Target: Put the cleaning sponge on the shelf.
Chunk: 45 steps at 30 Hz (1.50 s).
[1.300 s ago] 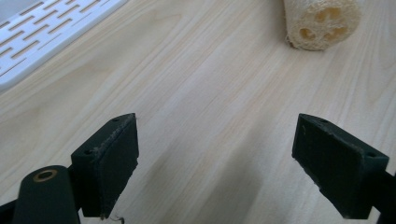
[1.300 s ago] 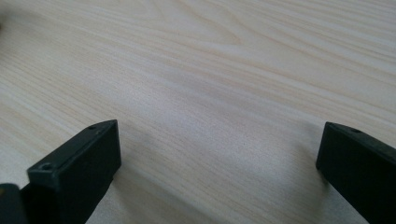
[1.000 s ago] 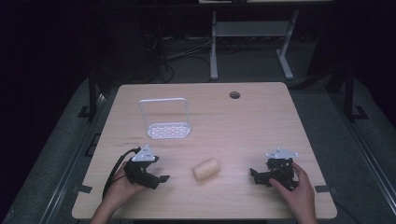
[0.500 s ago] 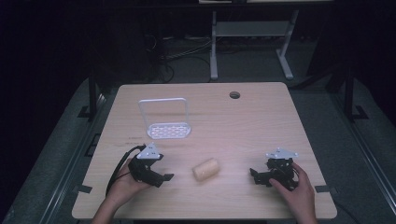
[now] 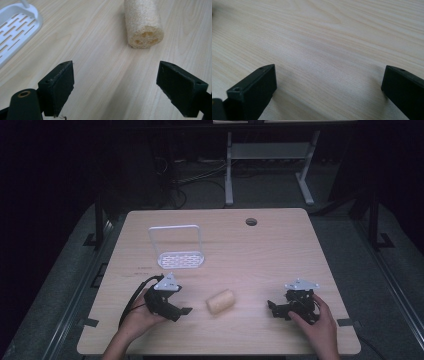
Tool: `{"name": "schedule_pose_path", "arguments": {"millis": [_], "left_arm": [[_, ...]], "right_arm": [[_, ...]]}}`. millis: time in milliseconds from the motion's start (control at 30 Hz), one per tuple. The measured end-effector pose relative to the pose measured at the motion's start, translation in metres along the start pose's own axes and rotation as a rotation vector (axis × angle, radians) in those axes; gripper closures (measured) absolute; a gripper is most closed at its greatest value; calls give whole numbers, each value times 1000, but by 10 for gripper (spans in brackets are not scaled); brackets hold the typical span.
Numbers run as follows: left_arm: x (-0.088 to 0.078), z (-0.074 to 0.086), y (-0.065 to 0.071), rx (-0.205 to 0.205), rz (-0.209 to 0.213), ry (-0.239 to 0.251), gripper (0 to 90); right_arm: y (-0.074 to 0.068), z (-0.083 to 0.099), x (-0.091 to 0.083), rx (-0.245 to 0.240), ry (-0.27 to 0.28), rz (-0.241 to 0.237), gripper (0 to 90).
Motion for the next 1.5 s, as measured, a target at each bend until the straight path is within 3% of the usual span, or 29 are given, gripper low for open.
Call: {"name": "schedule_pose_path", "arguments": {"millis": [1133, 1500], "left_arm": [[38, -40, 22, 56, 100, 18, 142], [51, -48, 24, 52, 131, 20, 141]], "right_arm": [[0, 0, 0, 1, 0, 0, 0], [0, 0, 0, 1, 0, 0, 0]]}}
Point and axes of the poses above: each handheld gripper's, and its own axes: x roughly forward along the jaws, z roughly out of its underside, y roughly to its right, the point moved 3 cm from there along x, roughly forward along the jaws, and after that the axes turned 14 degrees about y, right-handed, at the moved point
